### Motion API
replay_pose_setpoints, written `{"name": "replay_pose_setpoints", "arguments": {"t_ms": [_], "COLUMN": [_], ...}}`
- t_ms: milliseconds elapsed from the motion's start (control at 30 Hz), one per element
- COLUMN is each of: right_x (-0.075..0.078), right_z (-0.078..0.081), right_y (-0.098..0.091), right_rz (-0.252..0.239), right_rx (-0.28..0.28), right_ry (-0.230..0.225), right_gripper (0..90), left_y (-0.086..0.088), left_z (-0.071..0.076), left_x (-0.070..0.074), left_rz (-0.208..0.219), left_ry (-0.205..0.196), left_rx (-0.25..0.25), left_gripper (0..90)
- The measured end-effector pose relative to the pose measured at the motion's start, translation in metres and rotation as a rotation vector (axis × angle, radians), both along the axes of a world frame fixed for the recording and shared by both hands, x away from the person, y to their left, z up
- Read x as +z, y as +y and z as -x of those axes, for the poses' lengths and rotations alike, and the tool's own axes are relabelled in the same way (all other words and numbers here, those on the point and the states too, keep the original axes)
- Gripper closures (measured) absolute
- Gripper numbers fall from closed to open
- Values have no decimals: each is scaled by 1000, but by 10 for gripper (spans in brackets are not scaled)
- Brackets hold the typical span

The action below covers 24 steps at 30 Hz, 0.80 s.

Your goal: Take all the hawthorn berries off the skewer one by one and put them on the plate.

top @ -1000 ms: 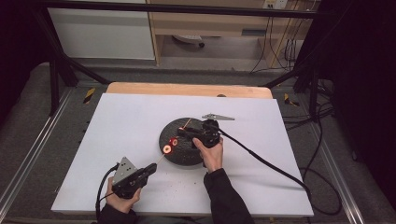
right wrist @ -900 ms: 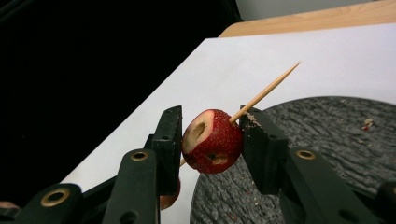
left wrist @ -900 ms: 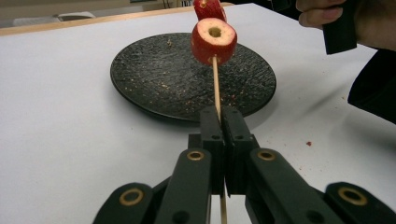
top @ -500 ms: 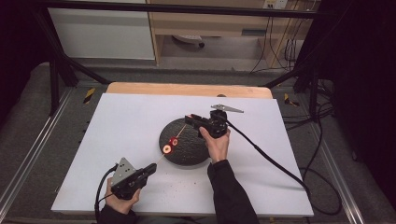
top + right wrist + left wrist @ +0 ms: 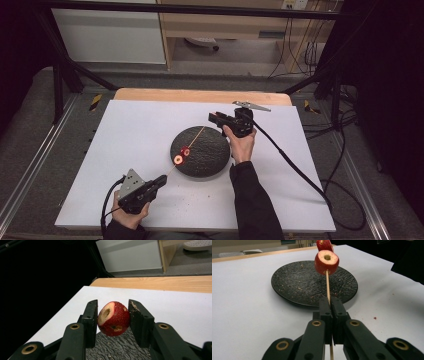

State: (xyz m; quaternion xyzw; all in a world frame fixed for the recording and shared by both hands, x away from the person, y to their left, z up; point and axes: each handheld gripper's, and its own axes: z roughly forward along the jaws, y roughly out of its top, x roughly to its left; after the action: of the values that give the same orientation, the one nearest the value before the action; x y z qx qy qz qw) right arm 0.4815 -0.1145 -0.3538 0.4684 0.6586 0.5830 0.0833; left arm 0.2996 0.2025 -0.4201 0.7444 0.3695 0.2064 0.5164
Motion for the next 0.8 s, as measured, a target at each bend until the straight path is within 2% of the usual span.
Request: {"name": "replay_pose_setpoints", "arguments": {"t_ms": [167, 367, 567, 800], "right_x": [-9, -34, -66, -84], "right_z": [1, 2, 5, 6], "right_y": [1, 11, 25, 30], "right_rz": [23, 51, 104, 145], "right_rx": [15, 39, 67, 78], "right_ry": [19, 62, 120, 162], "right_gripper": [616, 616, 616, 615], "left_y": [2, 3, 3, 2], "left_z": [-1, -2, -3, -3], "left_x": [1, -1, -1, -2], "left_rz": [1, 0, -2, -6], "left_ry": [-2, 4, 8, 8], "left_rx": [8, 17, 20, 18], "left_gripper": [883, 884, 884, 884]}}
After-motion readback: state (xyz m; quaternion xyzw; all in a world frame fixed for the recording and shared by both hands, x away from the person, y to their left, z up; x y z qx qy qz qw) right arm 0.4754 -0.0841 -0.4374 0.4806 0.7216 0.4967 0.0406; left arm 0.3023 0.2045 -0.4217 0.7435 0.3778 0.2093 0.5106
